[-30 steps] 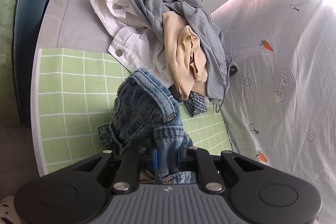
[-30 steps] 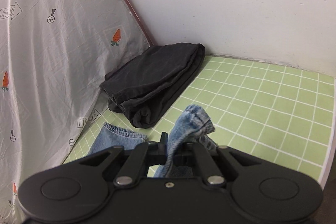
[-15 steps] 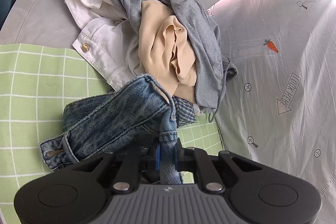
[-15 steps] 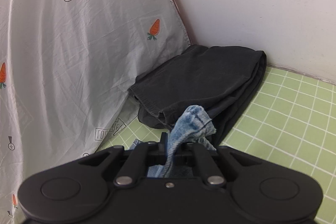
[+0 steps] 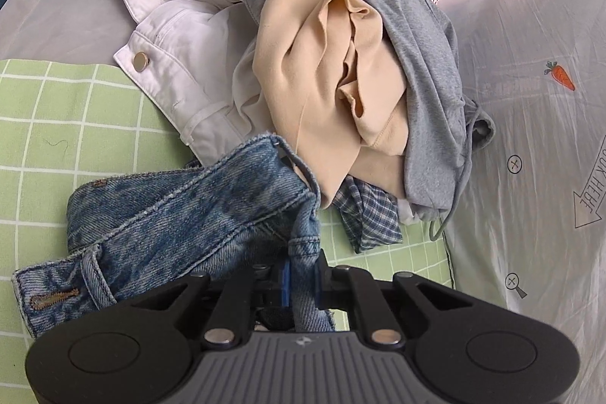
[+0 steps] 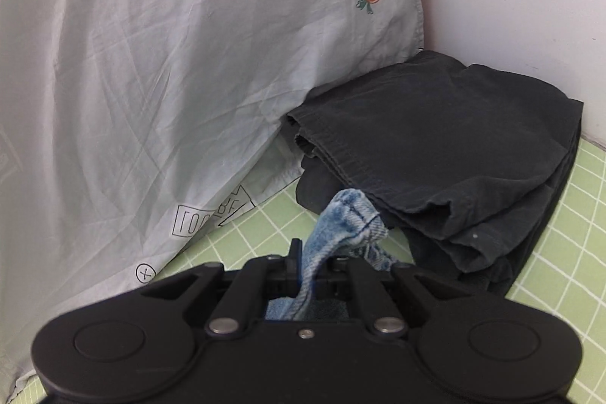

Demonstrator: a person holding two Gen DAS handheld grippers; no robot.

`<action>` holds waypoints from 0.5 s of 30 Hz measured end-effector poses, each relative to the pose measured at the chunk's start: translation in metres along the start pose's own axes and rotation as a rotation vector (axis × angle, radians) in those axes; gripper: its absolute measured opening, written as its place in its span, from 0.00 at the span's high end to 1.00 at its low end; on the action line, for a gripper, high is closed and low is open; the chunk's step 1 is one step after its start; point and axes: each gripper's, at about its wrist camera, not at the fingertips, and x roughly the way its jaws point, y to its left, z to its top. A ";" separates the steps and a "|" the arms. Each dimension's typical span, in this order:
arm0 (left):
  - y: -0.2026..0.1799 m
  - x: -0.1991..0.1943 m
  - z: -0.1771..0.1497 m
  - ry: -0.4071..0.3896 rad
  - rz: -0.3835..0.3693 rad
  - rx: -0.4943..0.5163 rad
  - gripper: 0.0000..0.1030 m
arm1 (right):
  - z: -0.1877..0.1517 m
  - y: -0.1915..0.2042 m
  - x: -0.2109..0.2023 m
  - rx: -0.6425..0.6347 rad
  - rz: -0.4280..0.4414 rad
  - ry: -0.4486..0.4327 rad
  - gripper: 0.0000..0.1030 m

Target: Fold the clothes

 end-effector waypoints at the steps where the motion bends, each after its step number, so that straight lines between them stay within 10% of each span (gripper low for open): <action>1: -0.001 0.005 -0.001 0.000 0.010 0.011 0.89 | 0.000 0.006 0.008 -0.022 -0.010 0.010 0.96; 7: -0.006 0.019 -0.006 -0.013 0.033 0.040 0.75 | -0.007 0.022 0.055 -0.053 -0.052 0.085 0.89; 11: -0.010 0.008 -0.005 -0.034 -0.010 0.047 0.57 | -0.010 0.029 0.048 -0.087 -0.022 0.046 0.24; 15: -0.021 -0.020 -0.014 -0.133 -0.023 0.153 0.26 | -0.019 0.041 0.021 -0.249 0.030 -0.014 0.03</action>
